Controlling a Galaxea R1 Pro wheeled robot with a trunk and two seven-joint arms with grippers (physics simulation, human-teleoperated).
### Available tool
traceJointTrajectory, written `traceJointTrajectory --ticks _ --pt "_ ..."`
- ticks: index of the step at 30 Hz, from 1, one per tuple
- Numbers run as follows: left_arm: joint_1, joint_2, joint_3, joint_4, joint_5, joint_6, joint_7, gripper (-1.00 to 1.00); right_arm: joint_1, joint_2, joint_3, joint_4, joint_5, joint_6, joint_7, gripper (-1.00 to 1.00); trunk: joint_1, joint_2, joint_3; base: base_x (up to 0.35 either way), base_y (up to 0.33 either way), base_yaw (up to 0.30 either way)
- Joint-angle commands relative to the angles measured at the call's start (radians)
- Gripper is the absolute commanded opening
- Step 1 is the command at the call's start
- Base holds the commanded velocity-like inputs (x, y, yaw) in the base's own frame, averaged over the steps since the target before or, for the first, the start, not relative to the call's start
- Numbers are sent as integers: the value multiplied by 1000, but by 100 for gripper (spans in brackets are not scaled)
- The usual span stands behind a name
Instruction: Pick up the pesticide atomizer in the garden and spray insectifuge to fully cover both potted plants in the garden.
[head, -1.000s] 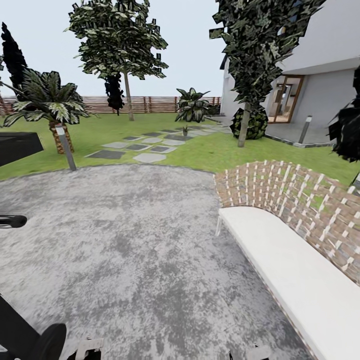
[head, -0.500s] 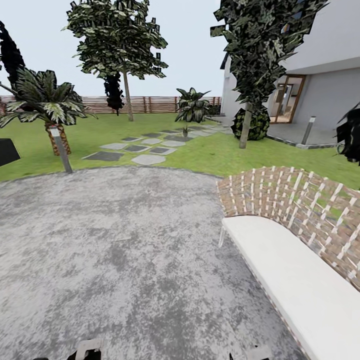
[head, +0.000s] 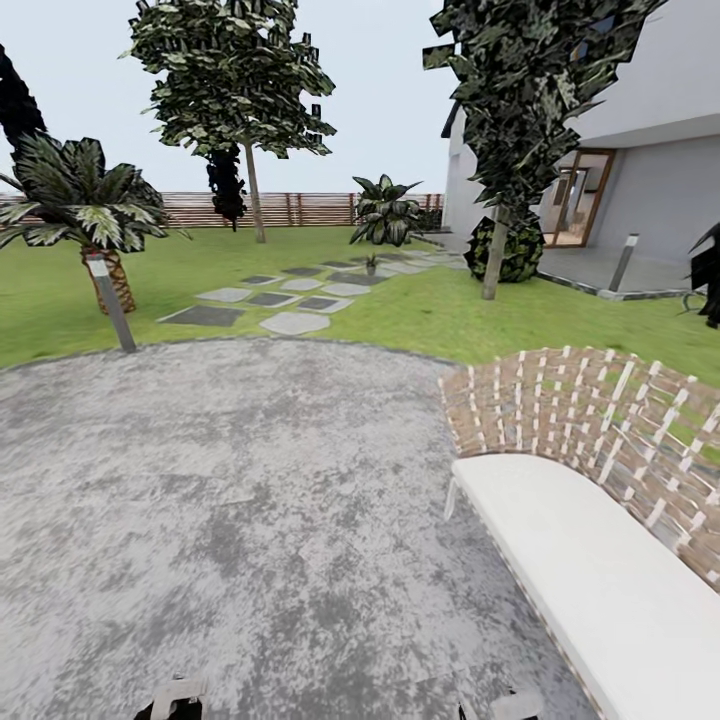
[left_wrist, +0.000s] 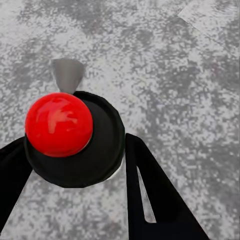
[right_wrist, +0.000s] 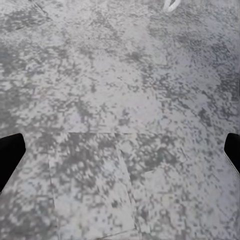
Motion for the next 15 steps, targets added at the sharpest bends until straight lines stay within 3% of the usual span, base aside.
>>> traceJointTrajectory --ticks 1,15 --pt "-1 0 -2 1 9 -3 -5 -100 -1 0 8 1 5 -1 -10 100 0 0 -1 341 0 0" --pt "-1 0 -2 0 11 -3 -5 -100 -1 0 8 1 5 -1 -10 100 0 0 -1 341 1 0"
